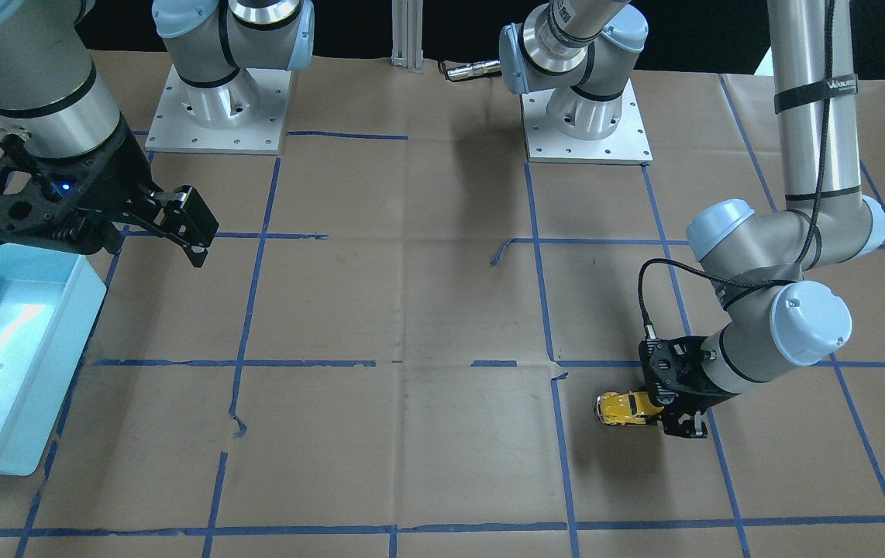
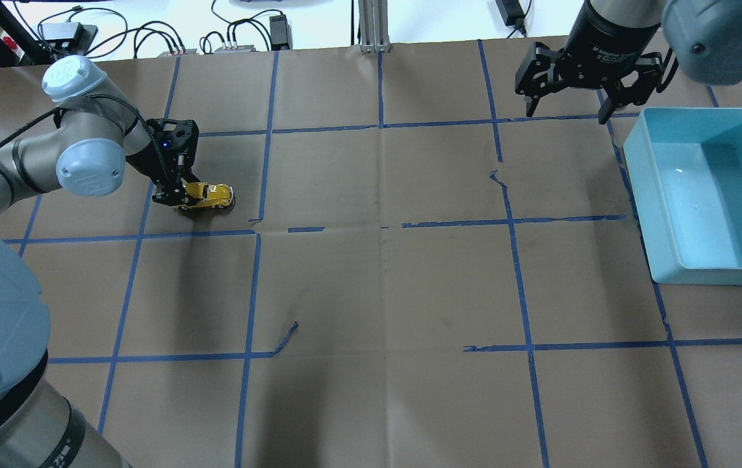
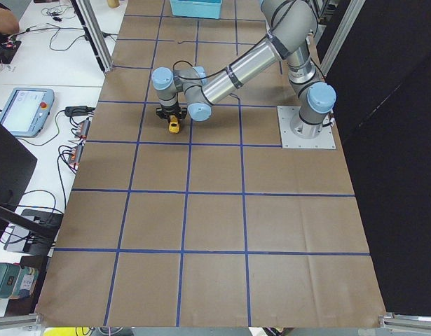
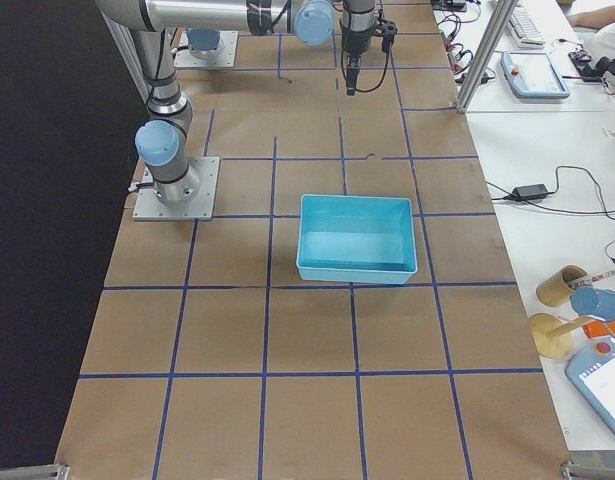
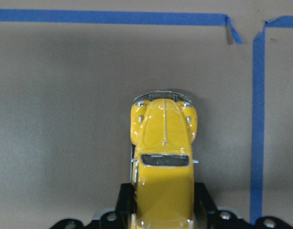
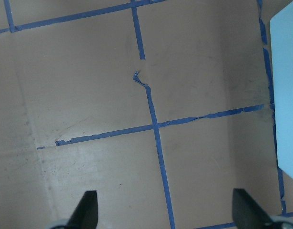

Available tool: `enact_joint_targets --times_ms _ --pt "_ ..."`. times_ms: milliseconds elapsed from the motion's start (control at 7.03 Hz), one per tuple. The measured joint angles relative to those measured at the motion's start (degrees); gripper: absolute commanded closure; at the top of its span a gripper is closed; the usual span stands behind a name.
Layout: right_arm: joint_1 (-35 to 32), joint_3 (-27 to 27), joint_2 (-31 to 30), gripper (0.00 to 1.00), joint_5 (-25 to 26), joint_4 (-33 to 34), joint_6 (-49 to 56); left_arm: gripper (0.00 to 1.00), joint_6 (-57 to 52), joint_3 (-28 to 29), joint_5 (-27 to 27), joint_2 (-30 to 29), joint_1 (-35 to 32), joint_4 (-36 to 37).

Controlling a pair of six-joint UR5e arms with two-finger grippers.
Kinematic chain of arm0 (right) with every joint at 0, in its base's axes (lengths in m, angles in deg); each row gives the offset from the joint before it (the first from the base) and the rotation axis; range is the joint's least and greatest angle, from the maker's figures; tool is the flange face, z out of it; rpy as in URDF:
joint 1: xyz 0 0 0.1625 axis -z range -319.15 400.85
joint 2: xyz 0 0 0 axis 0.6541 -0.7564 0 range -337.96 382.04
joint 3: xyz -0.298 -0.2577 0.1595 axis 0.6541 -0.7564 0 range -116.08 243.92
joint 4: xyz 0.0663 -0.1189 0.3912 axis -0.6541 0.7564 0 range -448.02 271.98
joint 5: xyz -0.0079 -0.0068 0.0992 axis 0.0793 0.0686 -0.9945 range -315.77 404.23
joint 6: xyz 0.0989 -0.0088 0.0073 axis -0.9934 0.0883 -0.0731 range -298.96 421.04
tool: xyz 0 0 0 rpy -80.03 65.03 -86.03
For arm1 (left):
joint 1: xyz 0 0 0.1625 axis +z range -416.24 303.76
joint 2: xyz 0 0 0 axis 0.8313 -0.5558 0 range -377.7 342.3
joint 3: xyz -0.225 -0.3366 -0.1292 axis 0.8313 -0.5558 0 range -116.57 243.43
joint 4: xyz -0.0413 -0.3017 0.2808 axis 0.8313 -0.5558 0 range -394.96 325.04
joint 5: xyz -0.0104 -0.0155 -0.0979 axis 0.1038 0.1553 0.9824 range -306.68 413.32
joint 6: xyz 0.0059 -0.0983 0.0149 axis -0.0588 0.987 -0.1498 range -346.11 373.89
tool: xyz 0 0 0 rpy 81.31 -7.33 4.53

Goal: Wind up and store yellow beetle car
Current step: 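Drag the held car along the table toward the left arm's base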

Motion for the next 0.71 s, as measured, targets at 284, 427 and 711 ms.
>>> enact_joint_targets --times_ms 284,427,711 --pt "0.00 -0.04 0.00 0.00 -0.05 0.13 0.00 1.00 -0.41 -0.14 0.02 0.14 0.53 0.02" --pt "0.00 -0.09 0.00 0.00 -0.04 0.15 0.00 1.00 -1.23 -0.25 0.04 0.25 1.21 -0.01" --pt "0.04 -0.77 0.01 0.00 0.13 -0.03 0.00 1.00 -3.23 -0.34 0.06 0.38 2.58 -0.02"
